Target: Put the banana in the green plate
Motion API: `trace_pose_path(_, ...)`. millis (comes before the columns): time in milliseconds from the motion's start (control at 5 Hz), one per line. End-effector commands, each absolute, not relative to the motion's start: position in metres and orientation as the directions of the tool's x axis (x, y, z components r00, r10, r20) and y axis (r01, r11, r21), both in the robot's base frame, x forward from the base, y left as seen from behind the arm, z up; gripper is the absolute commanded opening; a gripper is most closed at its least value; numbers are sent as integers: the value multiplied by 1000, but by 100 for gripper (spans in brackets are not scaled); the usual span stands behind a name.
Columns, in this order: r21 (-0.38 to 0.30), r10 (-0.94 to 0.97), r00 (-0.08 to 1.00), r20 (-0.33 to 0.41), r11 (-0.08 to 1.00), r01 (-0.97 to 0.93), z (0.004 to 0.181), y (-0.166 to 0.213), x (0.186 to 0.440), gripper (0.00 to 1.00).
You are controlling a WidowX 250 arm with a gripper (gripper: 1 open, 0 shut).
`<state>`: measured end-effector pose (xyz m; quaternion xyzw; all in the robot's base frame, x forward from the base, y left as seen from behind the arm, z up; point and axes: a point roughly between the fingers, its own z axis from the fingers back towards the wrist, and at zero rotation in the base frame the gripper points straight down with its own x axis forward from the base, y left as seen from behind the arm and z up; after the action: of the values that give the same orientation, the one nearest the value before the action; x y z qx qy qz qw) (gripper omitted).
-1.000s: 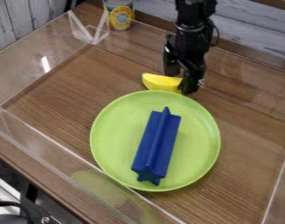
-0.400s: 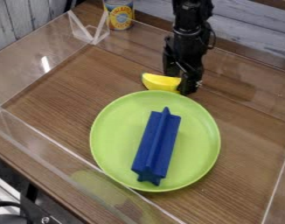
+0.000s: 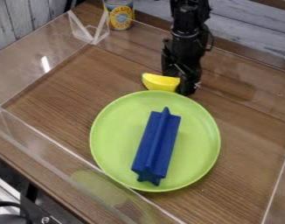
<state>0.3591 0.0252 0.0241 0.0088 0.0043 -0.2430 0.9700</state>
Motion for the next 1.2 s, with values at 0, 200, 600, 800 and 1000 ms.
trace_pose_path(0,36,-464,886,25,886,463,33,31,368,0)
trace_pose_path(200,36,-466,885,24,885,465,34,31,368,0)
trace_pose_path(600,36,-468,883,24,883,468,38,34,369,0)
trace_pose_path(800,36,-460,888,24,888,459,43,34,367,0)
trace_pose_path(1000,36,-452,892,24,892,451,49,35,364,0)
